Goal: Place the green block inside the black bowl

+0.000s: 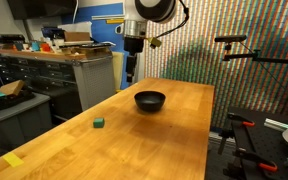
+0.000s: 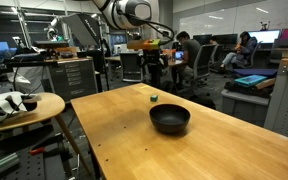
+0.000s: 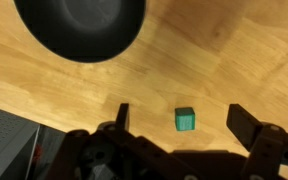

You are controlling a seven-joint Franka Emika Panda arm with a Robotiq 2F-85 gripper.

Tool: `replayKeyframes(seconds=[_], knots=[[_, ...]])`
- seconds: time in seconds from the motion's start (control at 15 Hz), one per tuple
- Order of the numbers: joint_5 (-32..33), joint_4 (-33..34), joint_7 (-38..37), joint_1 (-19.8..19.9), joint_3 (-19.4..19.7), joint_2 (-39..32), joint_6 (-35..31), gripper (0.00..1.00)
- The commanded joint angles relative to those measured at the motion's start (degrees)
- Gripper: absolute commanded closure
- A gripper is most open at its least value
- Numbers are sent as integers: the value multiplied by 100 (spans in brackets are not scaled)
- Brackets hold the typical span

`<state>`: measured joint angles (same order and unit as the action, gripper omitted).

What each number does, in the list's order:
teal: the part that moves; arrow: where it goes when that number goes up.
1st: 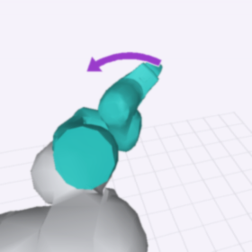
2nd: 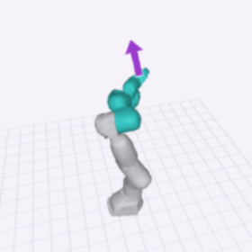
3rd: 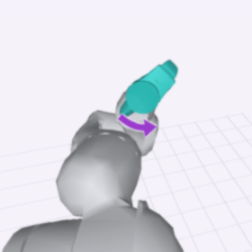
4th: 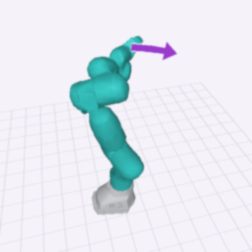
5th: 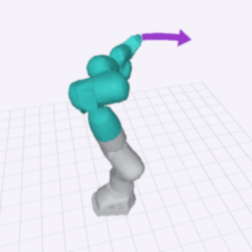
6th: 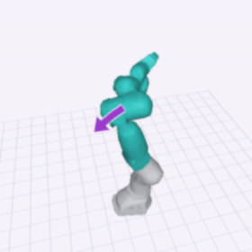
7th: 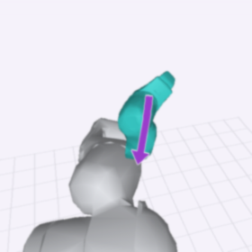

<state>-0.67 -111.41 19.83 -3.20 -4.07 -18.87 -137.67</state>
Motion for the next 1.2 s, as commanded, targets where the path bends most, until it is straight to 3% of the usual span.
replayKeyframes(seconds=[0.0, 0.67, 1.13], knots=[[-11, 1126, 471, 108, -259, -912, 259, 0], [42, 2435, 1460, 141, -819, -2398, 214, 0], [105, 3114, 1529, 26, -896, -3183, 275, 0]])
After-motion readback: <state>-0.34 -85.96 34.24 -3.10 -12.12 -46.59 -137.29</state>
